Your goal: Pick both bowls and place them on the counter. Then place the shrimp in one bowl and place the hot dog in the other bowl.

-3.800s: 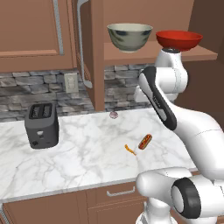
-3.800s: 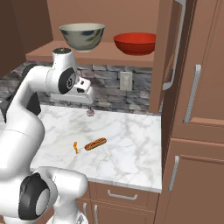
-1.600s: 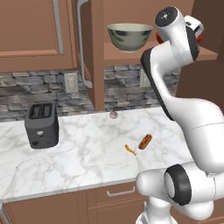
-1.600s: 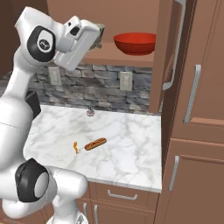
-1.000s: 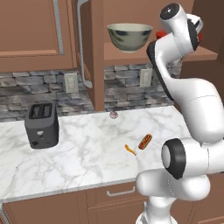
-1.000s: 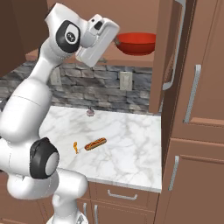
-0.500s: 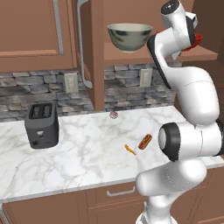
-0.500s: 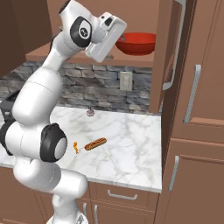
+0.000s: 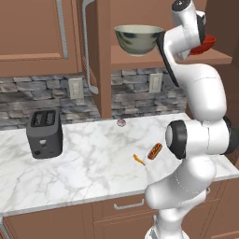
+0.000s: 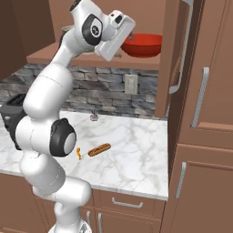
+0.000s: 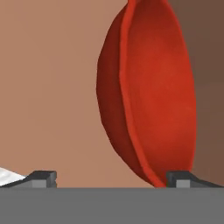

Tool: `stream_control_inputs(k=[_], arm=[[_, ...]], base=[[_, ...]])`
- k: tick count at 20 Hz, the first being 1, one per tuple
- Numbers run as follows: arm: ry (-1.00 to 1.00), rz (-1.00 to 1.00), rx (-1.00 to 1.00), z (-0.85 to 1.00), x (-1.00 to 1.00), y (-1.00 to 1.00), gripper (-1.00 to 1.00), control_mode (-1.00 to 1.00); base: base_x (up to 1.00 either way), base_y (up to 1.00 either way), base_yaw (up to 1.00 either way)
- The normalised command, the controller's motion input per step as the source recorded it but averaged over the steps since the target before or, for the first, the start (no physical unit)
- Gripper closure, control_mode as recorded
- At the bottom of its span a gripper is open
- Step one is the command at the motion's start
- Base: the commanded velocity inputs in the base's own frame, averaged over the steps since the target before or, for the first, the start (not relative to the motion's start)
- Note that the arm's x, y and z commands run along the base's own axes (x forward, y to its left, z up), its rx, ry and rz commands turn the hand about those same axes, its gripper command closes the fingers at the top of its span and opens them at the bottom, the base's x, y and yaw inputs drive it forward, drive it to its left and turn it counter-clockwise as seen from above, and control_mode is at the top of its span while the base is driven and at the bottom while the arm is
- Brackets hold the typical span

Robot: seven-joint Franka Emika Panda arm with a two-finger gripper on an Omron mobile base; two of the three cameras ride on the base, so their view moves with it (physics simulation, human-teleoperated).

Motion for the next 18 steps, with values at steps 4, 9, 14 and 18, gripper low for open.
stream_control_inputs(k=[4,9,14,18], arm=[[0.0,0.08,0.0,0.0,0.28,-0.17,-1.0,-1.0],[0.01,0.08,0.0,0.0,0.33,-0.21,-1.0,-1.0],[0.05,0.06,0.0,-0.06,0.22,-0.09,-1.0,-1.0],[0.07,0.03,0.0,-0.15,0.04,0.0,1.0,-1.0]], base=[[0.0,0.0,0.0],[0.0,0.0,0.0],[0.0,0.0,0.0],[0.0,0.0,0.0]])
